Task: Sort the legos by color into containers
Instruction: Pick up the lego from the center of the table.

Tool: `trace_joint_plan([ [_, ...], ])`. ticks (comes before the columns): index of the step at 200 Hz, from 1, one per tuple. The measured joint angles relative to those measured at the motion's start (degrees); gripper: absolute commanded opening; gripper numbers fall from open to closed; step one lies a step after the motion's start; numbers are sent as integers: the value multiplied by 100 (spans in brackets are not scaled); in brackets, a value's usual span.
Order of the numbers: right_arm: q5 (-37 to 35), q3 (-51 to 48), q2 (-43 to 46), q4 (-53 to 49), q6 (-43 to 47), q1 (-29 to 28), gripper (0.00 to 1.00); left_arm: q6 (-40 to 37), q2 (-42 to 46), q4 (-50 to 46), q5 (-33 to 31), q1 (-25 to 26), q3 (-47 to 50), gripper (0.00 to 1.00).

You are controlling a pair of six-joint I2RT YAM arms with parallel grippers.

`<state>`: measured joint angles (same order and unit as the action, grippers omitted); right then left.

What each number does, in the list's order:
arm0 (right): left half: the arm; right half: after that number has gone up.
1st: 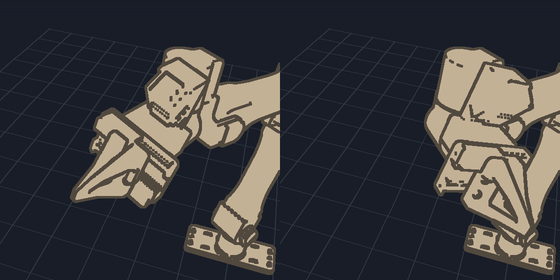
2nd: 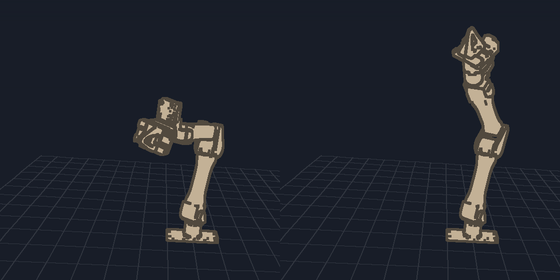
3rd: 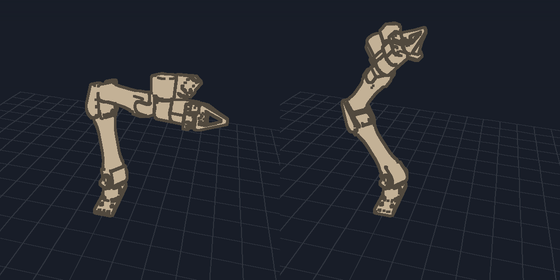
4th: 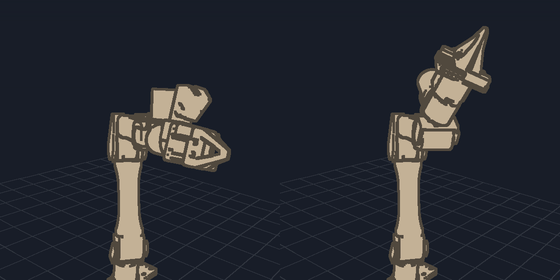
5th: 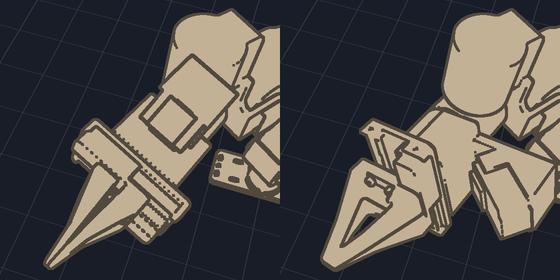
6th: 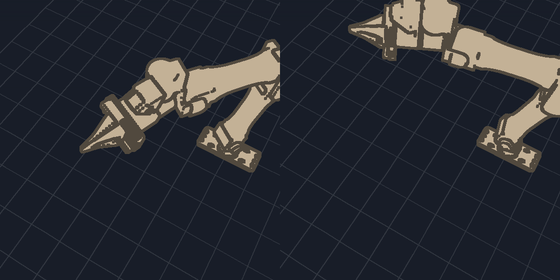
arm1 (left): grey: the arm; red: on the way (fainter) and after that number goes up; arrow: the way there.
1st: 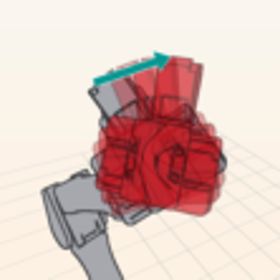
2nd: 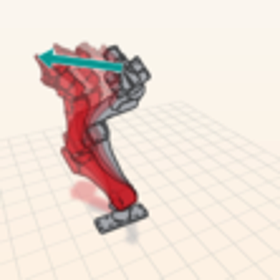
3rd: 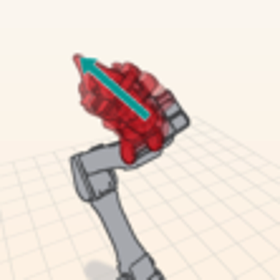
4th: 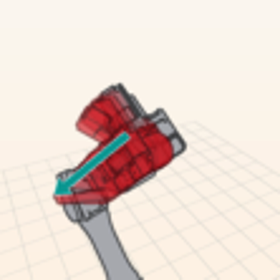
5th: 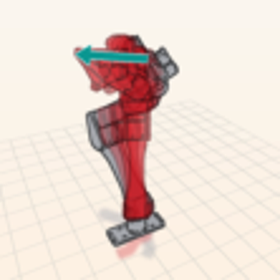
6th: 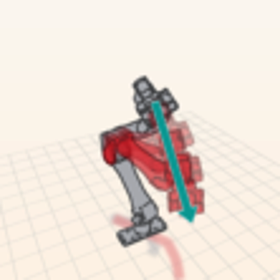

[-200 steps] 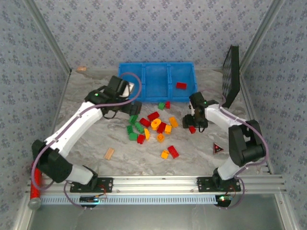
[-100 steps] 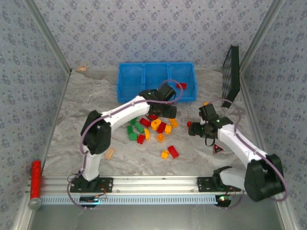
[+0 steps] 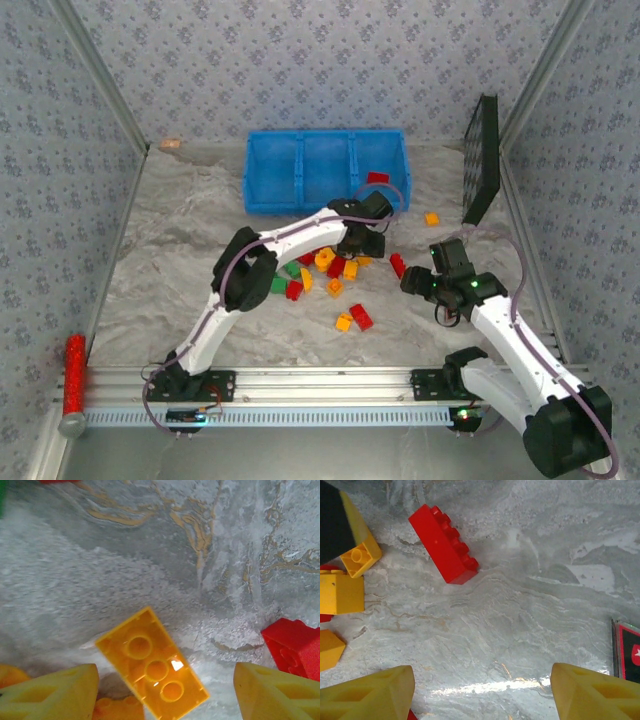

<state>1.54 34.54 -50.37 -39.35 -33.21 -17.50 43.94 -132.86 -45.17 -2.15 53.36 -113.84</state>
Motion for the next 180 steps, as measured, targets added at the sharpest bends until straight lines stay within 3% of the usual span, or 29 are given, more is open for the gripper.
trace_joint_plan([
  [44, 90, -13, 13, -28, -31, 17, 74, 175, -474, -181, -26, 28, -378, 57],
  [103, 131, -13, 35, -31, -28, 37, 74, 219, -485, -332, -63, 11, -413, 32],
  [180, 238, 179, 39, -144, -39, 55, 74, -463, -129, -638, -457, -197, -433, 27],
])
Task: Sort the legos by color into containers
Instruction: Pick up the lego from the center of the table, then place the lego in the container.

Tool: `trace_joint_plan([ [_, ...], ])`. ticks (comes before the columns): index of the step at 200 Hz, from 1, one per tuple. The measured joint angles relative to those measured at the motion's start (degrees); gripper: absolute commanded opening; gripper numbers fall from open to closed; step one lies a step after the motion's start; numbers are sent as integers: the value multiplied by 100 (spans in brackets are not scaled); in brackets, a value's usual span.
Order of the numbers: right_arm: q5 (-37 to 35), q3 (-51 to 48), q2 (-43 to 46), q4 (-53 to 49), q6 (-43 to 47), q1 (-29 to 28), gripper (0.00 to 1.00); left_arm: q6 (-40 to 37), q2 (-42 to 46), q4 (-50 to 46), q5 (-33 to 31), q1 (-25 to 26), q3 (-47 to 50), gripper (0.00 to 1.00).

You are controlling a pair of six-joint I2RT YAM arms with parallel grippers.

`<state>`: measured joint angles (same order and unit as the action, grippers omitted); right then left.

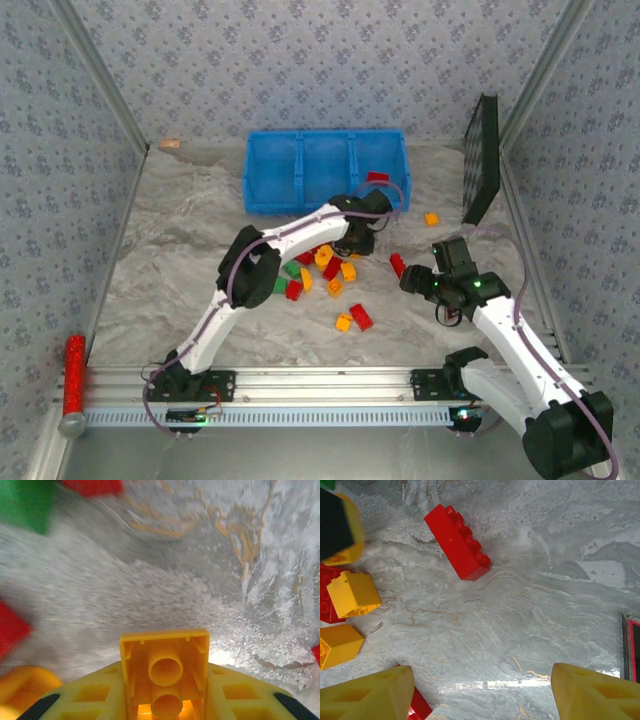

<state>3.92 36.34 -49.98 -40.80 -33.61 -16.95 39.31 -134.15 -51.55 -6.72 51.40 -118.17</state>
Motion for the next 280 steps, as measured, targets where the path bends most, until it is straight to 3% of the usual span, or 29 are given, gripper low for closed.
trace_joint_plan([
  [76, -140, 669, -807, 28, -96, -417, 74, -1016, 1626, -79, -391, -1261, -391, 26],
  [123, -474, 1851, -2009, 166, -107, -898, 74, -1331, 2452, 323, -446, -2302, 673, 26],
  [172, -697, 3668, -3757, 334, -48, -1480, 73, -1532, 2044, 544, -195, -3045, 1222, 26],
  [241, -649, 5663, -5812, 267, 114, -1985, 73, -1554, 907, 828, 437, -3283, 1097, 29],
  [257, -590, 5866, -6041, 262, 267, -2179, 72, -1552, 866, 918, 483, -3283, 1036, 33],
  [280, -452, 6098, -6288, 208, 437, -2424, 70, -1565, 831, 922, 562, -3283, 1021, 51],
])
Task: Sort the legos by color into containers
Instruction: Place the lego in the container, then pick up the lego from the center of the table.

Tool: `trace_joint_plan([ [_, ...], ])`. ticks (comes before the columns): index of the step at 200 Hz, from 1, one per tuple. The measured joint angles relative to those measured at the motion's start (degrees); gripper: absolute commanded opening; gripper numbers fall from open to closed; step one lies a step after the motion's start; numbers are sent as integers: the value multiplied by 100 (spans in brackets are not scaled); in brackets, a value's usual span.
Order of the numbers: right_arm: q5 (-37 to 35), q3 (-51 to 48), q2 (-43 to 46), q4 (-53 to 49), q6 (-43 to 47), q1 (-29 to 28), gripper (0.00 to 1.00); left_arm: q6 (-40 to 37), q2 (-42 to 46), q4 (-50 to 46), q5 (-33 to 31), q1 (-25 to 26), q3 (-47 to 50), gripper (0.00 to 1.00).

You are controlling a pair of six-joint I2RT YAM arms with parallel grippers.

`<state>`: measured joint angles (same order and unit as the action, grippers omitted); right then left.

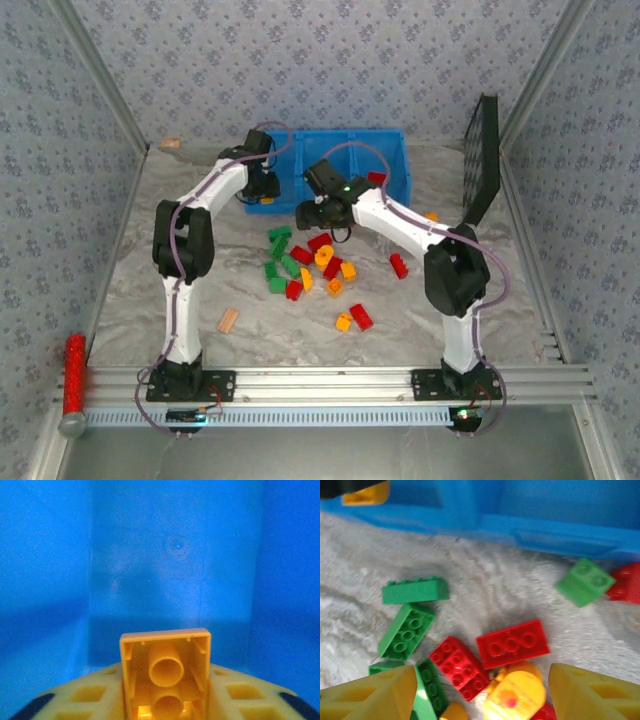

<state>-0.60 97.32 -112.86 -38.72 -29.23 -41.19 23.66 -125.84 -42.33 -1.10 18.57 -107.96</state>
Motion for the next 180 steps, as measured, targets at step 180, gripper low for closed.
trace_joint_plan([
  [180, 664, 1027, -1307, -105, -540, -649, 70, 101, 1379, 210, 857, -72, 4, 73],
])
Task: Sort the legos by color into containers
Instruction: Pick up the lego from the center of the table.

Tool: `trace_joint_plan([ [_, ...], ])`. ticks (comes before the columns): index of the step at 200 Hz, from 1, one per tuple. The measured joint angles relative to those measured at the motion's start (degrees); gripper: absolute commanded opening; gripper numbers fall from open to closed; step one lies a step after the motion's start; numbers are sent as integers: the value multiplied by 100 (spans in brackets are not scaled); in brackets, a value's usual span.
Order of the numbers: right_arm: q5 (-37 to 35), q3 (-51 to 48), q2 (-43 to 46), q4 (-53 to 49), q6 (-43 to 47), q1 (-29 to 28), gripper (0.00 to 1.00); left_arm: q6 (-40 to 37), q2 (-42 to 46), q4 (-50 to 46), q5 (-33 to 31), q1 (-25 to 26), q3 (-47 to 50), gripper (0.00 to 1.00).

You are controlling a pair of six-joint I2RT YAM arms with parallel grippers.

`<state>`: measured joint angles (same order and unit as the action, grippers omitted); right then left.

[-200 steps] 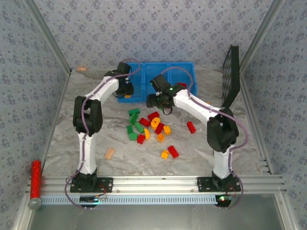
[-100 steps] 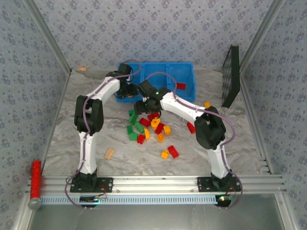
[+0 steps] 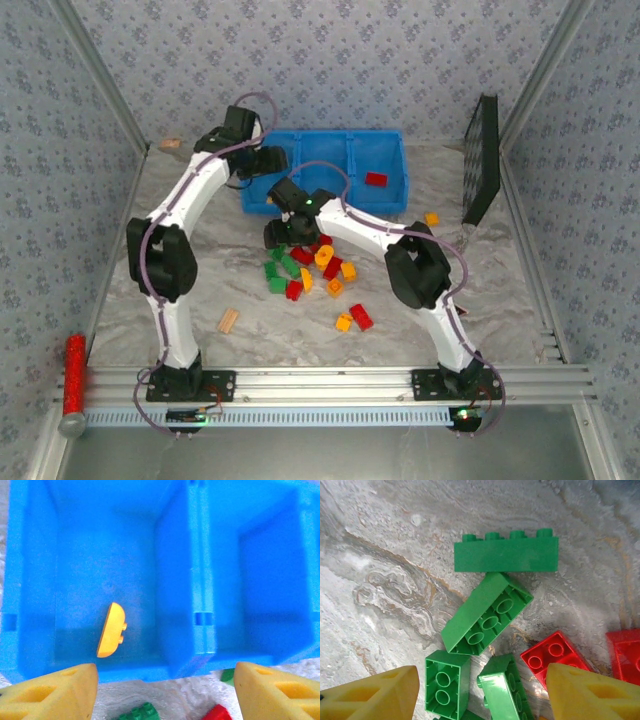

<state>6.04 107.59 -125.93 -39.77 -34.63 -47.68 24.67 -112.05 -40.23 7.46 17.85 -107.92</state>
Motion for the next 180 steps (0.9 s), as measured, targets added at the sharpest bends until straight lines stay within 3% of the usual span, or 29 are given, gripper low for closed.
trace_joint_plan([
  [97, 42, 634, -809, -83, -205, -39, 70, -118, 1869, 15, 90, -221, 1279, 77],
  [180, -131, 1084, -1241, -391, -184, -138, 55, -251, 2771, -31, 90, -645, 2236, 78],
])
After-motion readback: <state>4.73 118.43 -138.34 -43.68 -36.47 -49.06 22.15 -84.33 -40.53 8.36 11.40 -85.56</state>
